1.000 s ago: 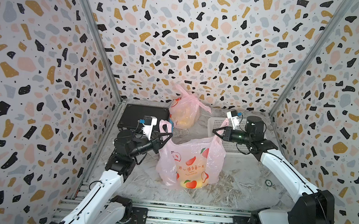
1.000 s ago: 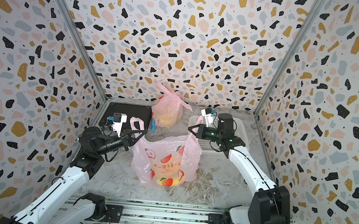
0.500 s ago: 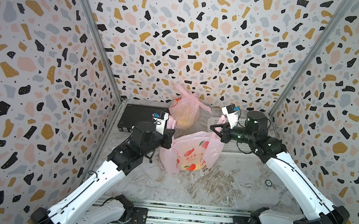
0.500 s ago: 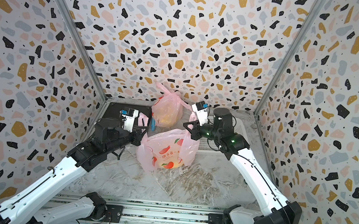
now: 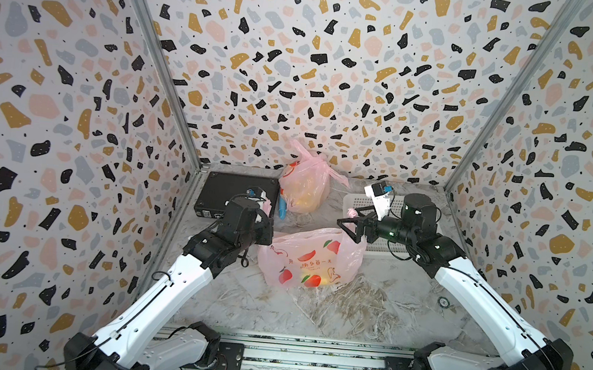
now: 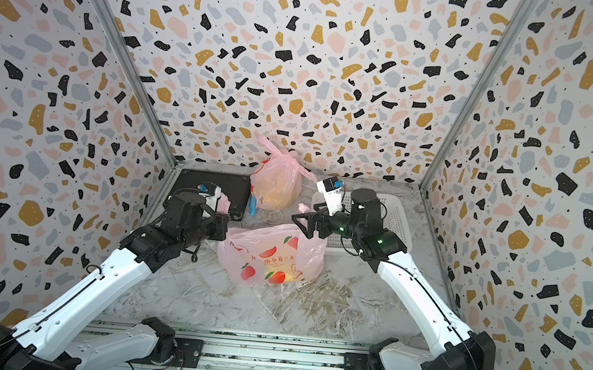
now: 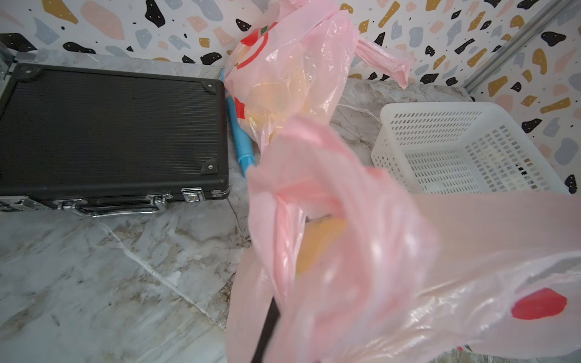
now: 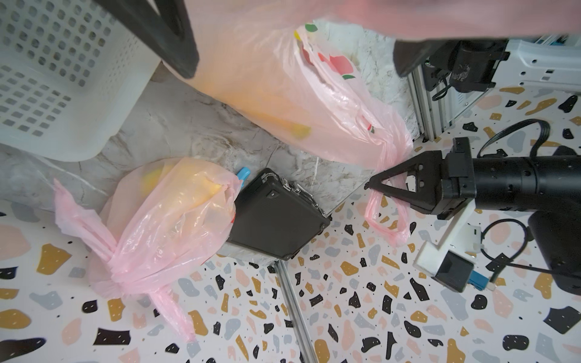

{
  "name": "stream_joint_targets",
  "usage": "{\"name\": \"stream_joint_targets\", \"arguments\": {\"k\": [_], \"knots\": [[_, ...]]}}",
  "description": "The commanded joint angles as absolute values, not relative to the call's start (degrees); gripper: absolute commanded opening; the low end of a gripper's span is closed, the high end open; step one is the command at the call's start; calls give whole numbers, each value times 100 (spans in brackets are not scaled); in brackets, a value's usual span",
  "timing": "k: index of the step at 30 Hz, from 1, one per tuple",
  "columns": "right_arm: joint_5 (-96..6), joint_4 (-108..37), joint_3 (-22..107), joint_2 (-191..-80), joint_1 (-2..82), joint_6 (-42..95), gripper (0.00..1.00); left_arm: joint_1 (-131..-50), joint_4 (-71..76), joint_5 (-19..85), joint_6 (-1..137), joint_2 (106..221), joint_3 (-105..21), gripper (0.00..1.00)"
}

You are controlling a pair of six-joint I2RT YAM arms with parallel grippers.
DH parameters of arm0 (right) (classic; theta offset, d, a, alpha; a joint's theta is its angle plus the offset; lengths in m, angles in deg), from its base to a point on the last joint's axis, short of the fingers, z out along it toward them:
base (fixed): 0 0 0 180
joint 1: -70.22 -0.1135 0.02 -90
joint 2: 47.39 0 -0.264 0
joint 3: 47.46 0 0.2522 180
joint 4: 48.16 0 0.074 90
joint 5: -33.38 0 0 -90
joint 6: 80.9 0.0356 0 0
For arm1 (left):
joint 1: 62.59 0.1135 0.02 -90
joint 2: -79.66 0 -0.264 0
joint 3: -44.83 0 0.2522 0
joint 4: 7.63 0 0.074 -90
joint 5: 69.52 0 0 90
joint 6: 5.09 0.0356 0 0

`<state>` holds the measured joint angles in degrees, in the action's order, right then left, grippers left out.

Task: Place the banana into a plastic bag & tie a knot
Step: Adjust the plastic bag at the center of the board.

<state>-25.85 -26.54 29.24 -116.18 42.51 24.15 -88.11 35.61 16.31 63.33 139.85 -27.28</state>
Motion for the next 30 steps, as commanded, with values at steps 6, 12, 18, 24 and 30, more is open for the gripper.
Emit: {"name": "stream_joint_targets", "arguments": {"k": [6, 12, 18, 24, 30], "knots": [[-2941, -3696, 2516, -11079, 4254, 3501, 100, -8633, 3776, 1928, 6356, 14084, -3122, 0], [-2038, -5359, 1647, -10722, 4291, 3794, 100, -8544, 3913, 2138, 6392, 14103, -3279, 0], [-1514, -5490, 1582, -10798, 4411, 3401, 100, -8509, 4129, 2352, 6507, 14154, -3465, 0], [-1730, -5420, 1245, -10778, 4401, 2717, 87, -8493, 4236, 2463, 6542, 14206, -3564, 0], [-2124, -5910, 664, -10645, 4308, 2199, 89, -8492, 4250, 2542, 6549, 14218, -3582, 0]]}}
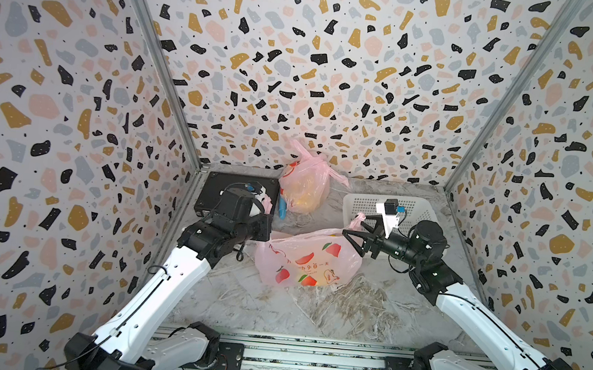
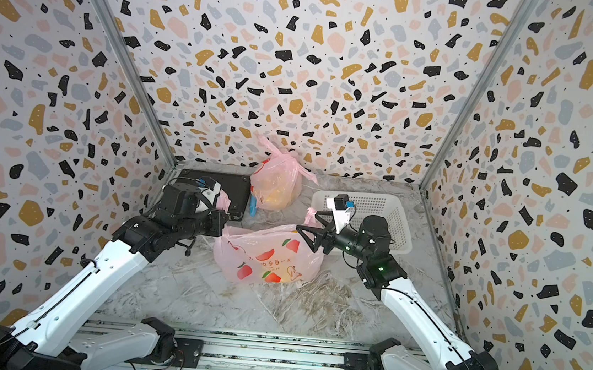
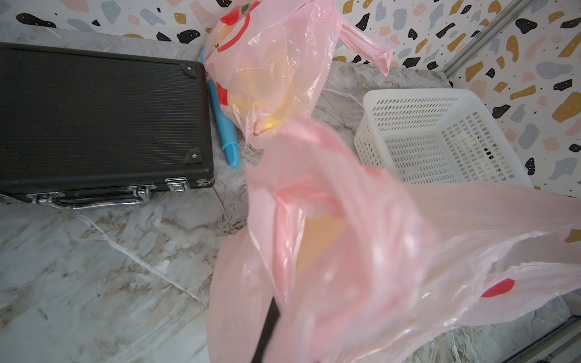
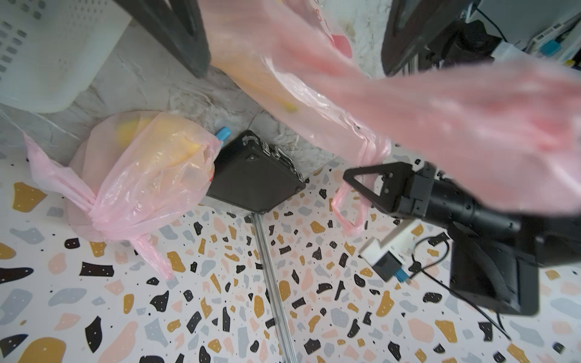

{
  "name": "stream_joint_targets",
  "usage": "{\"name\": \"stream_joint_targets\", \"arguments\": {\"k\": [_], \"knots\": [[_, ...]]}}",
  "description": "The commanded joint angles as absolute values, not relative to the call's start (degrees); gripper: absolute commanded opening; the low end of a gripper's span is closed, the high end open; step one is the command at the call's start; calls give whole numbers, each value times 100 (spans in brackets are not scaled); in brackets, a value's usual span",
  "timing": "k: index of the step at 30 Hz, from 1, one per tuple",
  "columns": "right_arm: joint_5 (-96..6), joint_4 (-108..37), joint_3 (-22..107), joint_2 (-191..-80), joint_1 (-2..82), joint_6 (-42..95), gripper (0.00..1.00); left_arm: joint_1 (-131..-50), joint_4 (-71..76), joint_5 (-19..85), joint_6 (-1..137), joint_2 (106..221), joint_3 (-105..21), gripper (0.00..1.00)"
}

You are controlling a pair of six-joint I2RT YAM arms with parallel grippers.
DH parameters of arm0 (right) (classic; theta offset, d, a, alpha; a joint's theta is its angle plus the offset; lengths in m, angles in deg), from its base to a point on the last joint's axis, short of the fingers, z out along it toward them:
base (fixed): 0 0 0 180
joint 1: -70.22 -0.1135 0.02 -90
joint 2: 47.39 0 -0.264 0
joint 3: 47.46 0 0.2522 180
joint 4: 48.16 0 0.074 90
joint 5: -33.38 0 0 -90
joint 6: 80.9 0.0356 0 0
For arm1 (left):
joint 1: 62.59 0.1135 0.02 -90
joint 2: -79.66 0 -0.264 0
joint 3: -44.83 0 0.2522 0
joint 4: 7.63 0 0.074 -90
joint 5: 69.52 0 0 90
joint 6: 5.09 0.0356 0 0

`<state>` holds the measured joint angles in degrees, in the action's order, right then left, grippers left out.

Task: Place the banana into a plastic bag & tie a knot
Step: Adjust the plastic bag at the center of the board.

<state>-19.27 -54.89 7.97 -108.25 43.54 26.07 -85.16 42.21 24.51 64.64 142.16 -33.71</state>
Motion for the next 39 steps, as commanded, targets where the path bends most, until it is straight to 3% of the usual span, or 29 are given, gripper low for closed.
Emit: {"name": "stream_joint_targets", "arguments": {"k": [1, 8, 11, 14, 19, 23, 30, 35, 39], "knots": [[-2158, -5998, 607, -10667, 4298, 2131, 89, -8492, 4252, 2541, 6554, 14218, -3582, 0], [-2196, -7000, 203, -10784, 4252, 1952, 86, -8492, 4274, 2588, 6583, 14250, -3604, 0], [-2215, -6906, 272, -10843, 4216, 1879, 76, -8496, 4302, 2601, 6594, 14283, -3647, 0], [-2272, -6796, 350, -10879, 4196, 1841, 52, -8492, 4331, 2656, 6612, 14320, -3690, 0], [-2280, -6253, 659, -10857, 4148, 1846, 0, -8492, 4467, 2782, 6672, 14396, -3837, 0], [-2665, -5061, 1224, -10606, 4113, 1870, 0, -8634, 4765, 2833, 6706, 14396, -4126, 0], [-4138, -1404, 3054, -10893, 4078, 1509, 0, -9651, 5478, 2022, 6848, 14558, -4882, 0], [-5312, -521, 3249, -11160, 3864, 1168, 0, -10097, 5561, 1198, 6994, 14986, -4977, 0], [-5747, -373, 3032, -11522, 3722, 1063, 0, -10123, 5041, 1439, 7261, 15393, -4741, 0]]}}
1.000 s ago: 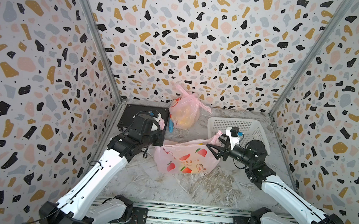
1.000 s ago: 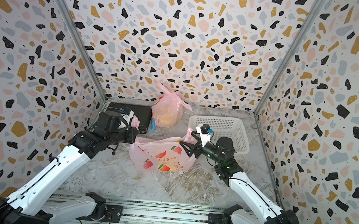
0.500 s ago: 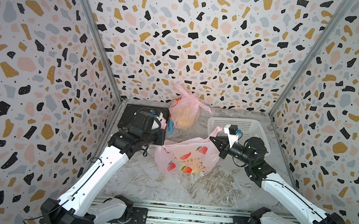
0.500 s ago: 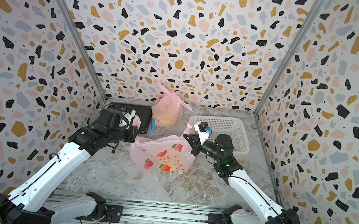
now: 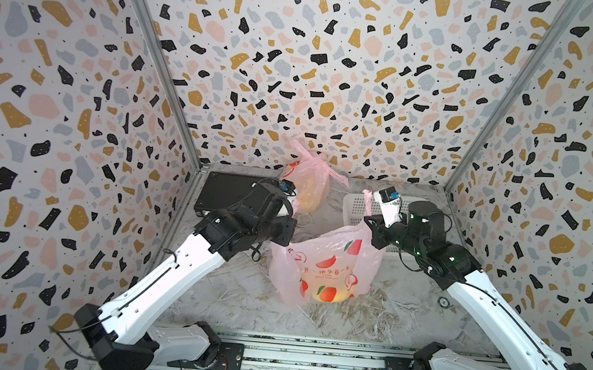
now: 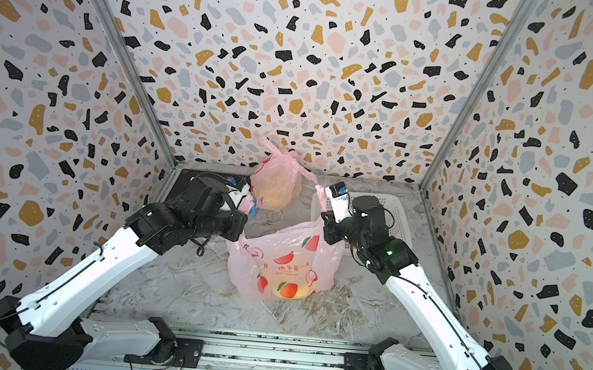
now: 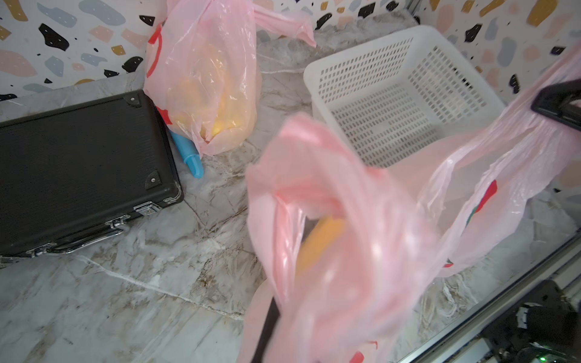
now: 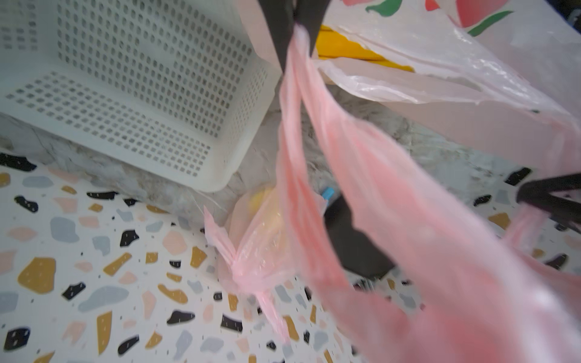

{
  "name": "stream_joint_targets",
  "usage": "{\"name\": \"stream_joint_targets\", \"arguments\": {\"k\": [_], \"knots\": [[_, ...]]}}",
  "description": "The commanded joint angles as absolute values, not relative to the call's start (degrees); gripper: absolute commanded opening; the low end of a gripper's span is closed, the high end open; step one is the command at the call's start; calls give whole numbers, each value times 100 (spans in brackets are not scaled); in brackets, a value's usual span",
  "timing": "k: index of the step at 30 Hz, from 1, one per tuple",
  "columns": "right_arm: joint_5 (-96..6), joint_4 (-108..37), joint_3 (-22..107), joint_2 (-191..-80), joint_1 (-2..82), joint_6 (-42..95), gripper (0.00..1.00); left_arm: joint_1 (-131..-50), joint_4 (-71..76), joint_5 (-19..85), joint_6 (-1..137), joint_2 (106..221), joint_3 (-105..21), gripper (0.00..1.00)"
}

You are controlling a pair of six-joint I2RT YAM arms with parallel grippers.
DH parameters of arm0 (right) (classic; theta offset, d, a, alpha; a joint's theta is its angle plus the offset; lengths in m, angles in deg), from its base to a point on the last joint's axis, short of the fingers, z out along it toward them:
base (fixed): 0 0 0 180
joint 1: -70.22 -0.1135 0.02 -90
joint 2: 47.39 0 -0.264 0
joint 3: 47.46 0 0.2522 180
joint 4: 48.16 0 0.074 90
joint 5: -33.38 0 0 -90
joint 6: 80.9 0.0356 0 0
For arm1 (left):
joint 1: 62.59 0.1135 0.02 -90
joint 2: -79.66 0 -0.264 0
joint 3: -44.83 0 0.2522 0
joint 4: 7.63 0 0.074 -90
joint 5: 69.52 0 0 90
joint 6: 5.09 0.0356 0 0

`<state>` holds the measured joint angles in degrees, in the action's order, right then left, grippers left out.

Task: Place the banana into a plastic bag & tie a knot
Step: Adjust the plastic bag at the center of the board.

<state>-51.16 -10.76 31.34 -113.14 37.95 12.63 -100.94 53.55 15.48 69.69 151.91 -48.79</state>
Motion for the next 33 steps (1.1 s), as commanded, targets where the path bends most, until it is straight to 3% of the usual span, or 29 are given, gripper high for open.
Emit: {"name": "stream_joint_targets", "arguments": {"k": [1, 12, 19, 24, 29, 33], "knots": [[-5711, -391, 2969, -11606, 3709, 1091, 0, -10134, 4954, 1602, 7358, 15523, -4724, 0], [-5449, -685, 2716, -11727, 3700, 1486, 0, -10467, 4874, 1708, 7871, 16499, -5233, 0], [-5836, -798, 2554, -11599, 3700, 1691, 0, -11074, 5067, 200, 8055, 17391, -5903, 0], [-6164, -541, 2983, -11492, 3700, 1612, 0, -11335, 6011, -809, 8326, 17926, -7143, 0], [-6475, -132, 3613, -11392, 3700, 1465, 0, -11344, 6019, -652, 8565, 17572, -7258, 0], [-6329, -257, 3376, -11496, 3700, 1485, 0, -11319, 5704, -176, 8777, 17461, -6534, 0]]}}
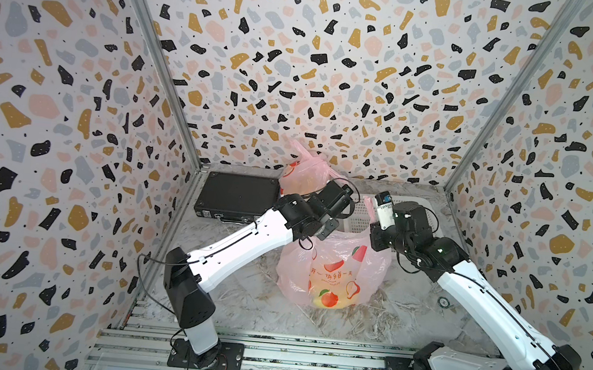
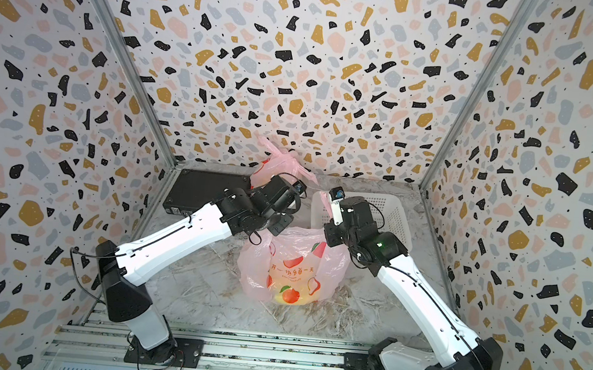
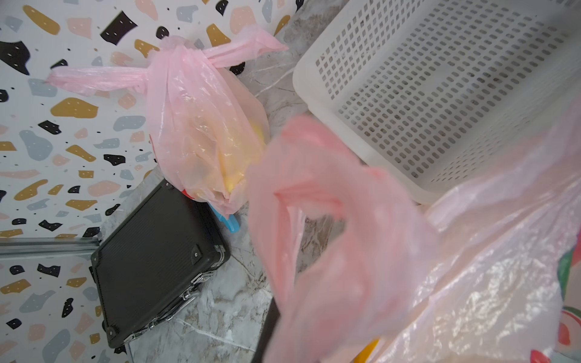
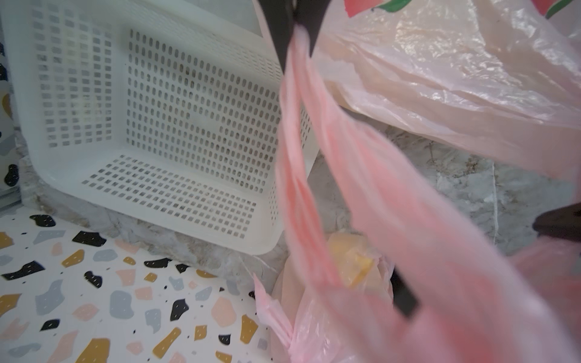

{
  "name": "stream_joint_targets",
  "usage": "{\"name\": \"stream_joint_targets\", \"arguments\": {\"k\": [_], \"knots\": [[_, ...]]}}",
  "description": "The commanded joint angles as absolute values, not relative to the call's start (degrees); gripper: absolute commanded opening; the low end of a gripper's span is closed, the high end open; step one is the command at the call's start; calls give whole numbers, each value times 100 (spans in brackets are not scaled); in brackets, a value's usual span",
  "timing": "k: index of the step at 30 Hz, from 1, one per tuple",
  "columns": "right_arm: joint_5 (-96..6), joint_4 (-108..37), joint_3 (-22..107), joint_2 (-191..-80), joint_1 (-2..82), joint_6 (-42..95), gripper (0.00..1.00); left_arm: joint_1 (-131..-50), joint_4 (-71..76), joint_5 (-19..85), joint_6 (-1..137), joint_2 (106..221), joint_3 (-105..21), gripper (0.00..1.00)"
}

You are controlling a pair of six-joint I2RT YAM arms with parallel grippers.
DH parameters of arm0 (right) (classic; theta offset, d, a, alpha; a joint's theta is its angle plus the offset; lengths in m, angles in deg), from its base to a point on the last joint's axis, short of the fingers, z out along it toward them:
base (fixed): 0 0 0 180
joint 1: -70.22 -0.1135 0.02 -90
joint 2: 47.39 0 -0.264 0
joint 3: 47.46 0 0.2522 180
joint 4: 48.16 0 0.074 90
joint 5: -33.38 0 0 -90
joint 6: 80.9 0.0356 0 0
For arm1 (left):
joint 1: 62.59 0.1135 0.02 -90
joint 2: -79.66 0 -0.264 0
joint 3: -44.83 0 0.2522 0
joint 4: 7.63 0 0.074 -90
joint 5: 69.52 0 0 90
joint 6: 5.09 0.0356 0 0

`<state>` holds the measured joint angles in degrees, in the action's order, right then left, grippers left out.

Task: Place the banana into a plastic bag & tie a knot
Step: Adjust the plastic bag at the center of the board, then cross the plastic bag at the center of the board.

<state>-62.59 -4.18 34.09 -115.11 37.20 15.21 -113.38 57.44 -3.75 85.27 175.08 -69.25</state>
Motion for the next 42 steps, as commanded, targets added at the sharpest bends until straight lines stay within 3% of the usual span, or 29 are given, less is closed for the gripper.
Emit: {"name": "stream_joint_targets", "arguments": {"k": [1, 11, 18, 23, 28, 39, 42], "knots": [[-6264, -309, 3257, -11572, 3697, 1505, 0, -11291, 5692, -30, 8816, 17487, -6379, 0], [-5987, -432, 2903, -11885, 3700, 1578, 0, -11086, 5321, 1106, 9055, 17423, -5957, 0], [-5912, -300, 2980, -11840, 3700, 1585, 0, -10940, 5385, 1304, 8976, 16735, -5713, 42], [-5910, -258, 3020, -11849, 3717, 1586, 0, -10872, 5297, 1439, 8813, 16010, -5289, 78], [-5813, -231, 3089, -11875, 3735, 1602, 0, -10756, 4854, 1556, 8331, 15179, -4662, 98], [-5445, -278, 3166, -12012, 3809, 1648, 0, -10698, 2889, 1882, 7453, 13055, -2195, 99], [-5374, -217, 3212, -12013, 3814, 1639, 0, -10162, 2467, 2776, 7445, 12925, -1876, 99]]}}
